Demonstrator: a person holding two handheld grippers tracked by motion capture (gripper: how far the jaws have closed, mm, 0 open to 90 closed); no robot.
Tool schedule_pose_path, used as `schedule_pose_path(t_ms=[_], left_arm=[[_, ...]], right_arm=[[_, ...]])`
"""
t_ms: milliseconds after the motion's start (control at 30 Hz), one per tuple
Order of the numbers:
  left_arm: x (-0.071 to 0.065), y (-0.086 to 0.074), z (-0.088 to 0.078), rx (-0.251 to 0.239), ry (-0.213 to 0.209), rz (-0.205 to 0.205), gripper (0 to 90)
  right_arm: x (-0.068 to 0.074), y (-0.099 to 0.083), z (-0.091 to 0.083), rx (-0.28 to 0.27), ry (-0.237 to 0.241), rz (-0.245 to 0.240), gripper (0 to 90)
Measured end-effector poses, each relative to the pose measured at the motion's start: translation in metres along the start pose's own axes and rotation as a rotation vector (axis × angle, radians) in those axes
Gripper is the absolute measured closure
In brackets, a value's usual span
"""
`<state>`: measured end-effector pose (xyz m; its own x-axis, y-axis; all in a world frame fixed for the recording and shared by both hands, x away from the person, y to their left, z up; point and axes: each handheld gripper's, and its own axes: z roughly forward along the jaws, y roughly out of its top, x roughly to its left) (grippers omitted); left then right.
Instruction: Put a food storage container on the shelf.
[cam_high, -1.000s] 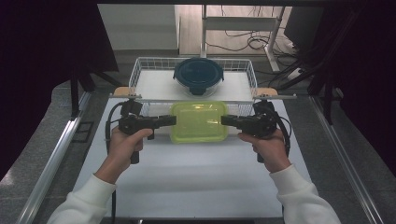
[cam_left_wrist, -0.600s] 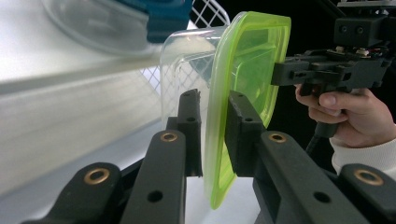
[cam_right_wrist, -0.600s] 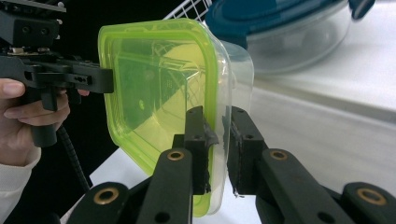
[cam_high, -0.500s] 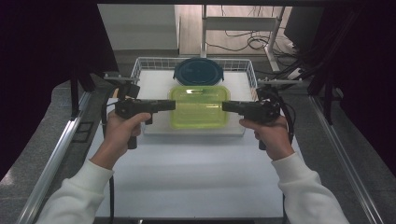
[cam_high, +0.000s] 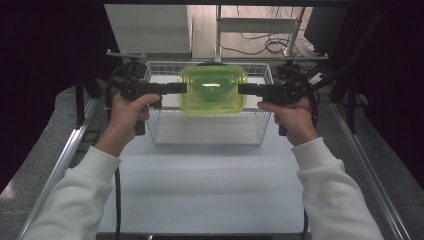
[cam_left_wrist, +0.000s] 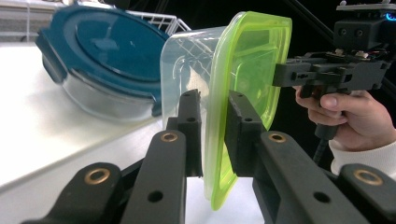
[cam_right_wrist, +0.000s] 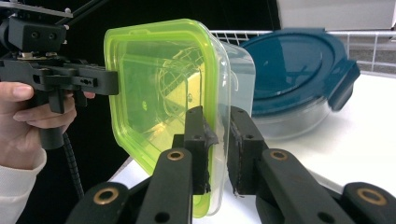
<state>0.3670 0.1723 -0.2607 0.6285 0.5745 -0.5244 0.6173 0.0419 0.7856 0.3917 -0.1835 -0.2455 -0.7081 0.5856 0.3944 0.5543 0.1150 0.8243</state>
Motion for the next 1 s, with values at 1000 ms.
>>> schedule_pose_path(t_ms=[1000], left_arm=[[0.042,0.054,0.029,0.026,0.004,-0.103,79.0]], right_arm=[[-0.038,0.054,0.027,0.042,-0.019,0.102,78.5]])
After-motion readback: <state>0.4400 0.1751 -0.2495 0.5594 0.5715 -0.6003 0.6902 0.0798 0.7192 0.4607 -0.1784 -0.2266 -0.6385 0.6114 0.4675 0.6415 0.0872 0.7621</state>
